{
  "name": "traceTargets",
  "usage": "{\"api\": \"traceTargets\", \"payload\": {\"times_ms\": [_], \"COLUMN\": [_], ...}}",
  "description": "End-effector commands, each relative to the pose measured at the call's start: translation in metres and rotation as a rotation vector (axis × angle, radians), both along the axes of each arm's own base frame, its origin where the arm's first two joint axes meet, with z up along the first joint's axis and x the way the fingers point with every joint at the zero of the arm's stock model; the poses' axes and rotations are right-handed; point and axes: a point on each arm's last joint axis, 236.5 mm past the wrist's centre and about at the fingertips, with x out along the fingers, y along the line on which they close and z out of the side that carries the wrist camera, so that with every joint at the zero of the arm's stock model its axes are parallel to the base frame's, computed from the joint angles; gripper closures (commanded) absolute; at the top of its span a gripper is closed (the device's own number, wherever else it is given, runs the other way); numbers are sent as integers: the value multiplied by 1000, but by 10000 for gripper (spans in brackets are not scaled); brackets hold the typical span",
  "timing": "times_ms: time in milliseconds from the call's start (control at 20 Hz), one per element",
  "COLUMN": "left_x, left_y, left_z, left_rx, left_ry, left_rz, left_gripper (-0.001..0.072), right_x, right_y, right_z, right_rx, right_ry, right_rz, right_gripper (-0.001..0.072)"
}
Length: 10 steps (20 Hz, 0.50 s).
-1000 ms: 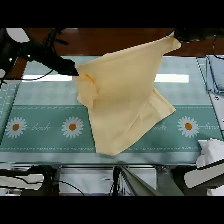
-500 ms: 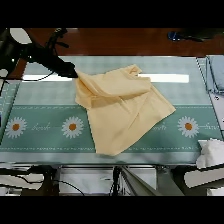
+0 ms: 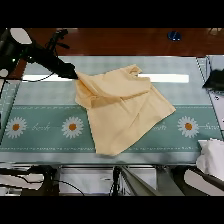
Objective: Fold the shirts.
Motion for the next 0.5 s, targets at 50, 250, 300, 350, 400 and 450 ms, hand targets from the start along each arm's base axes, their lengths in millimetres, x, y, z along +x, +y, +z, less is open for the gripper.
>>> {"api": "traceTargets", "payload": {"times_ms": [50,250,300,350,400,450], "left_x": [1,2,2,2,2,2], "left_y": [0,0,0,0,0,0], "left_z": [0,0,0,0,0,0], "left_rx": [0,-1,-1,-1,-1,-1], "left_ry": [-4,-5,-5,-6,-6,-6], "left_rz": [4,5,5,5,5,5], "left_gripper": [677,677,677,677,677,677], "right_x": [-77,-99,-100,-99,-100,-101], "right_y": [87,132,134,137,142,146], "right_z": [-77,-113,-120,-125,-129,-134], "right_rx": [333,529,540,561,592,618], "right_ry": [17,13,13,11,10,14], "right_rz": [-56,-143,-164,-190,-217,-241], "right_gripper": [157,144,144,144,144,144]}}
